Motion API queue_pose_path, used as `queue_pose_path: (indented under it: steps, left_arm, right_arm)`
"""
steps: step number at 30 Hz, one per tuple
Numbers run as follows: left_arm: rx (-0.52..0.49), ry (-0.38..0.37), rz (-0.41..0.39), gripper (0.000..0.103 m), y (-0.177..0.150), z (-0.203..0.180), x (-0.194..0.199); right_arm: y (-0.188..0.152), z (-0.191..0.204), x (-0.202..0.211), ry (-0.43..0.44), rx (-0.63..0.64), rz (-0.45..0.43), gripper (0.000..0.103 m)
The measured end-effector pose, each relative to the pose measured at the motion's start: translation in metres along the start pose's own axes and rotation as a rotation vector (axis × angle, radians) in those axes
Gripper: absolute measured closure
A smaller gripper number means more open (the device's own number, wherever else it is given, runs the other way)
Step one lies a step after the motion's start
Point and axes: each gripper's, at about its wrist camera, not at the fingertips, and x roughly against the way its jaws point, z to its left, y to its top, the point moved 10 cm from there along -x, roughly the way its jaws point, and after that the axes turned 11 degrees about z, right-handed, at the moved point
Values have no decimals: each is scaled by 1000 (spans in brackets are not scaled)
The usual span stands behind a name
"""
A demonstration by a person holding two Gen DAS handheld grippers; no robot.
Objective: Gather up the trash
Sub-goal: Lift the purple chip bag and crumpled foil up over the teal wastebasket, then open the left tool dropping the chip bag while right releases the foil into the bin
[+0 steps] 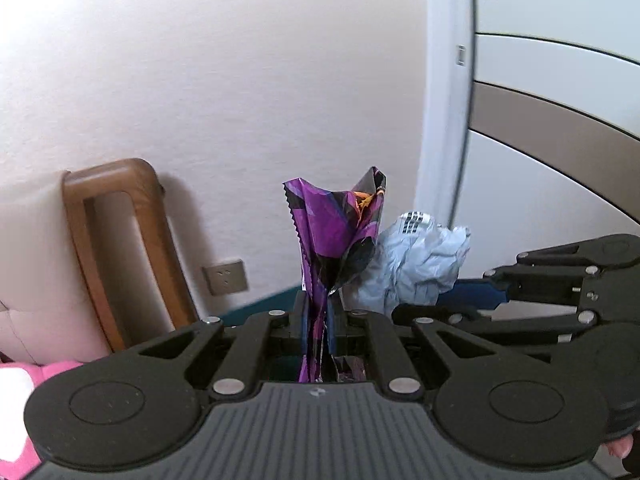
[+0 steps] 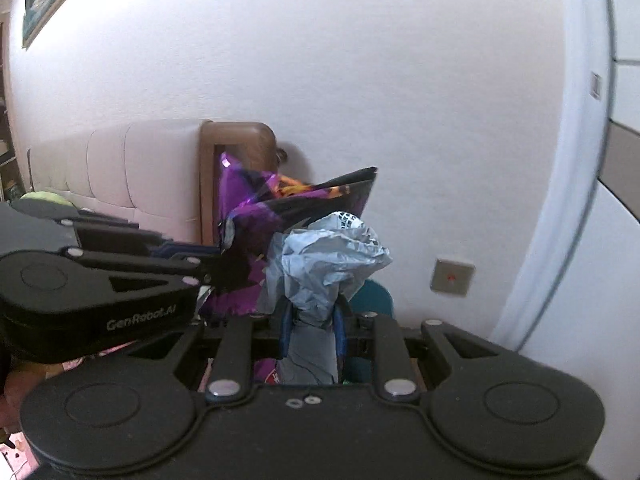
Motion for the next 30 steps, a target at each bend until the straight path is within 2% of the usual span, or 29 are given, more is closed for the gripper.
queue_pose_path:
  steps: [4,8,11,18,24,25,30]
  left_arm:
    - [7,30,16,95,14,27,-34]
    - [6,61,63,95,10,47,-66]
    - [-8,91,99,95,-1,55,-92]
    - [-33,78,216,95,-24,55,-151]
    - [-65,90,329,94,-44,62,-195]
    - [-64,91,357,94,-48,65,-203]
    - [-67,91,453,94,-63,77,-230]
  right_arm:
    - [17,8,-26,-13,36,17,83]
    - [16,11,-50,-33,49,66,83]
    - [7,7,-78,-33,34,127,83]
    - [-28,-9,-145,-43,-60,271,83]
    - [-49,-24,-174,-59,-115,356,82]
    - [-51,-25,-177,-61,-121,367,79]
    - [-57,-22,-198,-100,-72,427,76]
